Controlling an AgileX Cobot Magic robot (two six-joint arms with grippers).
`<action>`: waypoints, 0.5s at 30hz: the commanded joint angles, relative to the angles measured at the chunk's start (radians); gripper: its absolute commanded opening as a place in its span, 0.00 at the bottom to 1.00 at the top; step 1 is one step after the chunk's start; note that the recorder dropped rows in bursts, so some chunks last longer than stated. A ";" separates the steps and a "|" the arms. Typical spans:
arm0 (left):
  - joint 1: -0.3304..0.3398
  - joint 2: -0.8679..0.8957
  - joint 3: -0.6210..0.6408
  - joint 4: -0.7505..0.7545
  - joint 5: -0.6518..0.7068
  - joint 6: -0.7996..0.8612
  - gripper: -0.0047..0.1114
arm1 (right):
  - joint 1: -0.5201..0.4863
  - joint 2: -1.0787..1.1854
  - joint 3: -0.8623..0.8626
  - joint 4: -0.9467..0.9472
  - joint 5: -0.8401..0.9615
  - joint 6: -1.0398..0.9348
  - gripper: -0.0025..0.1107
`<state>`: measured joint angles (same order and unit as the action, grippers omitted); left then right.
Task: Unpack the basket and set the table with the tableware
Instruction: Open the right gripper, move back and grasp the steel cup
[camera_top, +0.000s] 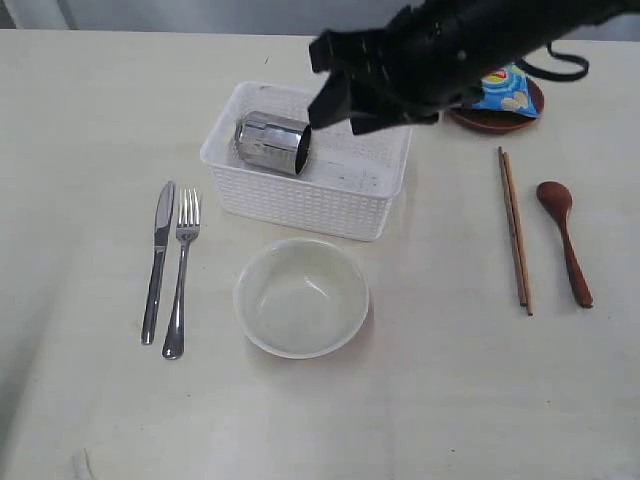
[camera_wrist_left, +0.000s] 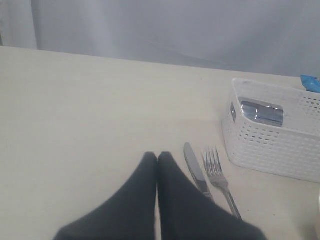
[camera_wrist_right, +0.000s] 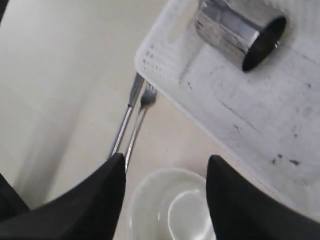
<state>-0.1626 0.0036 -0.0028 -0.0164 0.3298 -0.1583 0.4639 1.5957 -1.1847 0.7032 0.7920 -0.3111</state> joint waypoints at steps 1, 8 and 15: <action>0.001 -0.004 0.003 -0.003 -0.011 0.001 0.04 | 0.018 0.078 -0.177 -0.098 0.033 0.171 0.44; 0.001 -0.004 0.003 -0.003 -0.011 0.001 0.04 | 0.018 0.302 -0.411 -0.163 0.111 0.348 0.44; 0.001 -0.004 0.003 -0.003 -0.011 0.001 0.04 | 0.015 0.474 -0.506 -0.163 0.109 0.402 0.44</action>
<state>-0.1626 0.0036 -0.0028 -0.0164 0.3298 -0.1583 0.4809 2.0256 -1.6626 0.5522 0.8926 0.0727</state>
